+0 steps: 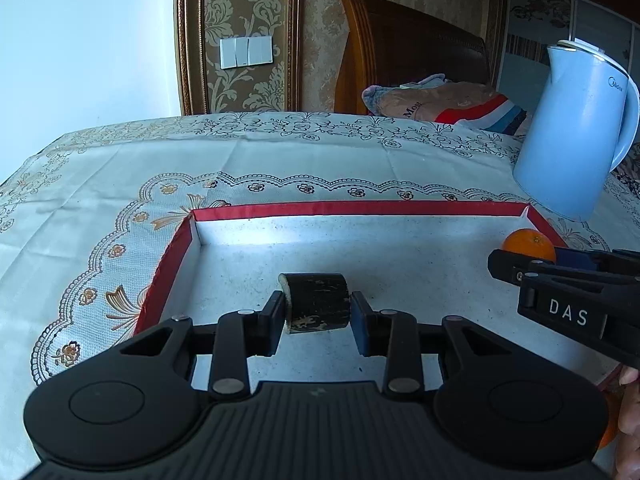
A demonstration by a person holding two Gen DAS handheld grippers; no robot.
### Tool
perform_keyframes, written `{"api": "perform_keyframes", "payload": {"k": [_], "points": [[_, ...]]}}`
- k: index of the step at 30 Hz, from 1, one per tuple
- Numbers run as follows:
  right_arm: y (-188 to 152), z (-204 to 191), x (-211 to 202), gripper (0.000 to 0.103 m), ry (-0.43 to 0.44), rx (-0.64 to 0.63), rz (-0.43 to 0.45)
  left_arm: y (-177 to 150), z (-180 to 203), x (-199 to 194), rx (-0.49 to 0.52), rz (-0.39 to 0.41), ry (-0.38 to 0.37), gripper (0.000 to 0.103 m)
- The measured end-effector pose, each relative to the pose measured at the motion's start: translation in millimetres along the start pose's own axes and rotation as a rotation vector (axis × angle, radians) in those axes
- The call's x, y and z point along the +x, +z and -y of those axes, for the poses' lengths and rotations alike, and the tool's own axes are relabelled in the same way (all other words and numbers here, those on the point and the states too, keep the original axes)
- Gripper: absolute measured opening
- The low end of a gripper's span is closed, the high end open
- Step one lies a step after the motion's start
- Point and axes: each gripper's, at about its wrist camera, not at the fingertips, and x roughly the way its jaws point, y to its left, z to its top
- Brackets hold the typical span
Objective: Organize fruits
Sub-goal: 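Lift the yam chunk with the left tool while the right tool carries the orange into the tray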
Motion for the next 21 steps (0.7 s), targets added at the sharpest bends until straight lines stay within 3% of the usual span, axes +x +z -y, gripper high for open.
{"api": "perform_keyframes", "payload": {"k": [21], "points": [[-1,-5,18,0.041,0.008,-0.011,-0.054,0,-2,8,-0.024,-0.01,0.0,0.034]]}}
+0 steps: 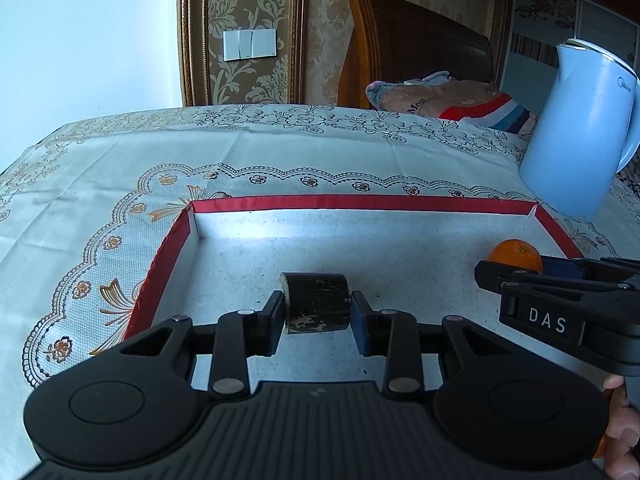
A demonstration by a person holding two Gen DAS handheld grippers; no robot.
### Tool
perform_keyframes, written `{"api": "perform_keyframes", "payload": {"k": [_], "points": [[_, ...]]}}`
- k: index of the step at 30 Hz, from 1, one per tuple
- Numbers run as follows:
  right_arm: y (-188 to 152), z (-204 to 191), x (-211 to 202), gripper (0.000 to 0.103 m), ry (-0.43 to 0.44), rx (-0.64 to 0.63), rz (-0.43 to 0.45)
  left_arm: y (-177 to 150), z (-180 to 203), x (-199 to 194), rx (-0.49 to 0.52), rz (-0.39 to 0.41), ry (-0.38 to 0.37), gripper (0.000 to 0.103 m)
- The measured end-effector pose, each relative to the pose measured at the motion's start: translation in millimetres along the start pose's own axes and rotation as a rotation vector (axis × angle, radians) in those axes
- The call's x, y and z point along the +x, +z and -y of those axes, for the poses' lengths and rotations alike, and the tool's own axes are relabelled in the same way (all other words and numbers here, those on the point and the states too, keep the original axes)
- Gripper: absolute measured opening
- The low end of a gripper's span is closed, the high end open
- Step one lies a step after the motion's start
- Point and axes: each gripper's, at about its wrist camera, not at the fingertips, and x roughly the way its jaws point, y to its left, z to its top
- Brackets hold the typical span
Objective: Organize fruits
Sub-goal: 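Lift the yam chunk with the left tool while the right tool carries the orange into the tray, then open the left gripper over the tray while the right gripper releases the orange, then withdraw both tools from the tray back toward the remaining fruits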
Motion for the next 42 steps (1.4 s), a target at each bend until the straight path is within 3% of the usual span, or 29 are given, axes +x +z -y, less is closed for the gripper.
{"api": "perform_keyframes", "payload": {"k": [5,7,9,14,17,21,26,42], "points": [[0,1,1,0.041,-0.003,0.002,0.0,0,-1,2,-0.006,-0.001,-0.003,0.034],[0,0,-1,0.047,-0.008,0.002,0.014,0,-1,2,-0.002,0.002,0.001,0.034],[1,0,-5,0.064,-0.018,-0.001,0.037,0,0,3,-0.002,0.002,0.003,0.034],[2,-1,-8,0.065,-0.019,-0.007,0.057,1,0,1,-0.005,0.034,0.001,0.035],[1,-1,-7,0.065,-0.019,-0.009,0.051,1,2,-1,-0.001,0.052,0.003,0.043],[-1,-2,-9,0.079,-0.03,-0.007,0.066,1,4,-2,0.01,0.064,0.006,0.048],[-1,-3,-11,0.087,-0.048,-0.017,0.077,2,0,-3,-0.008,0.078,0.016,0.054],[-6,3,-21,0.099,-0.041,0.015,0.106,-4,-3,-17,-0.008,0.131,0.046,0.067]]}}
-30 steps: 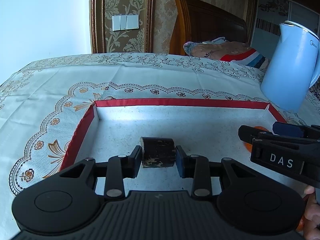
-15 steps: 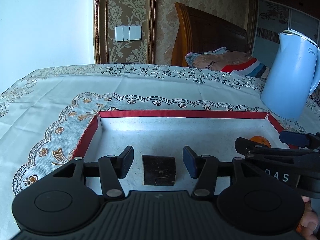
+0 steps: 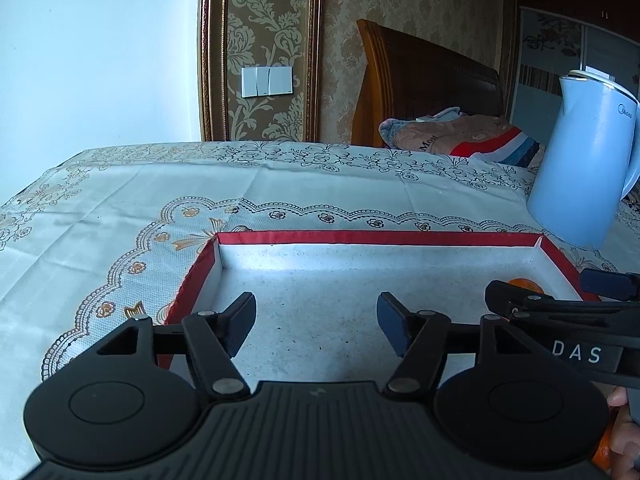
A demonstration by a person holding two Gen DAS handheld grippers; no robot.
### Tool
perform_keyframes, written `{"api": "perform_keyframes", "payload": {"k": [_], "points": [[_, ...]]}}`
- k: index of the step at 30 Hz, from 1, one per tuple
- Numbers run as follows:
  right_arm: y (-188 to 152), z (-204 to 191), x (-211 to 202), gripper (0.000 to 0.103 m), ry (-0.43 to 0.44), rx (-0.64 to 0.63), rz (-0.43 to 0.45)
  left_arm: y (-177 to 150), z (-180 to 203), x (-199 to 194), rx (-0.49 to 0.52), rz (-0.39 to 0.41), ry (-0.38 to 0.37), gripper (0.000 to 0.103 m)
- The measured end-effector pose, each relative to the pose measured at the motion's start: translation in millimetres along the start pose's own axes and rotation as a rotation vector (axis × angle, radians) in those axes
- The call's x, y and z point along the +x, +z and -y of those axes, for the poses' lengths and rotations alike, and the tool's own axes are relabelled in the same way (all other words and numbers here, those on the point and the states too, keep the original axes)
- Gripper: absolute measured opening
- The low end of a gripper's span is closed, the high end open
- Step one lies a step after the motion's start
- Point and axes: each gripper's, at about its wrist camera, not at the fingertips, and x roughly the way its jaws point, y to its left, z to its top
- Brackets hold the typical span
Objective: Organize fruits
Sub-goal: 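Withdraw both tools from the tray back toward the remaining fruits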
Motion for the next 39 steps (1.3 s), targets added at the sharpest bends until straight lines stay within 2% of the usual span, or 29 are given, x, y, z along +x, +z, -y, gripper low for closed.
{"api": "perform_keyframes", "payload": {"k": [3,5,19,23,39], "points": [[-1,2,-2,0.1,0.007,0.015,0.005,-1,0,-4,0.006,0.013,0.004,0.067],[-2,3,-4,0.1,0.009,0.02,0.005,-3,0,-5,0.007,0.018,0.004,0.071],[-10,10,-14,0.103,0.023,0.052,0.003,-8,-4,-12,0.003,0.019,0.016,0.072],[-13,13,-21,0.103,0.032,0.064,0.005,-11,-4,-15,0.005,0.028,0.018,0.079],[-29,16,-41,0.103,0.047,0.089,0.01,-25,-15,-42,-0.013,0.051,-0.004,0.081]]}}
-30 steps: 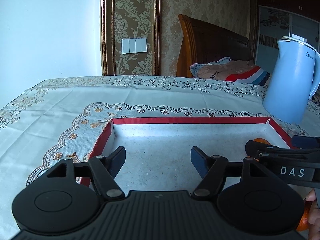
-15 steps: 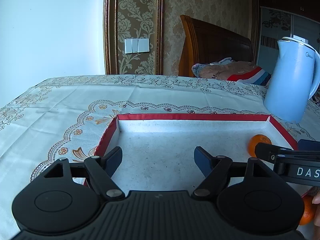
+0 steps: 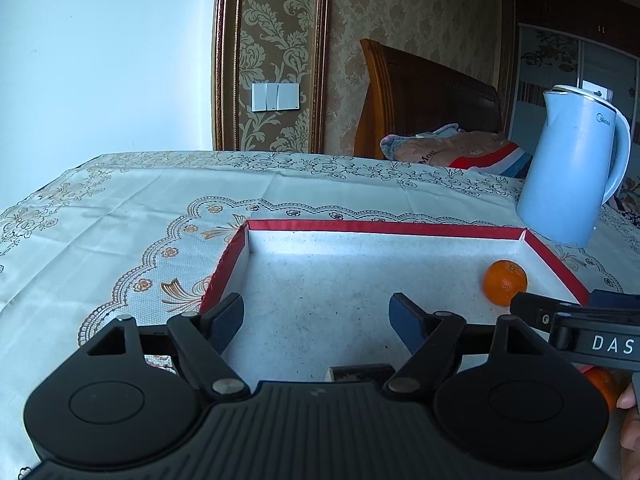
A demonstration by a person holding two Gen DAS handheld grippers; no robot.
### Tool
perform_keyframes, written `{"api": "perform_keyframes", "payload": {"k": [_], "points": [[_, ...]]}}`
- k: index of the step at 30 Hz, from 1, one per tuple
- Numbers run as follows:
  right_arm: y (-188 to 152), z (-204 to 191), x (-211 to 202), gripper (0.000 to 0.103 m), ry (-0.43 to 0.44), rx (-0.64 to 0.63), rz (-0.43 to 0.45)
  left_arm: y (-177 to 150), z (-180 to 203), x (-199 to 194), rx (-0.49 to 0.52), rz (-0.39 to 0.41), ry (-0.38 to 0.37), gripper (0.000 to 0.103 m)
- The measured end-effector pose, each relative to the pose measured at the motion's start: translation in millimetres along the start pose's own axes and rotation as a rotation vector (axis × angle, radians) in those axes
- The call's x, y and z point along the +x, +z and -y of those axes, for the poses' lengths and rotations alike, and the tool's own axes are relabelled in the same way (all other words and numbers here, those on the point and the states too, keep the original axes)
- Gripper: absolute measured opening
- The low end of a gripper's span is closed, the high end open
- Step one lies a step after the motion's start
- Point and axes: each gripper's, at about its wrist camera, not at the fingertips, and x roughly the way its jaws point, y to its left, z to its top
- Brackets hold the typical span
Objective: Organize fruits
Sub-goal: 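Withdraw both tools from the tray back toward the remaining fruits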
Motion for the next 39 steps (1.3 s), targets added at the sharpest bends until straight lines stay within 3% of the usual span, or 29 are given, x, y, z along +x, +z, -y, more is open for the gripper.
{"api": "perform_keyframes", "payload": {"k": [11,24,37,39], "points": [[-19,4,-24,0.103,0.025,0.009,-0.007,-24,-18,-39,-0.01,0.035,-0.038,0.084],[-30,14,-55,0.103,0.038,0.049,0.068,-36,-30,-57,-0.036,0.04,-0.068,0.087],[-33,14,-56,0.103,0.036,0.048,0.062,-56,-52,-68,-0.055,-0.018,-0.08,0.087],[-33,13,-56,0.103,0.036,0.043,0.061,-59,-63,-69,-0.096,-0.037,-0.107,0.087]]}}
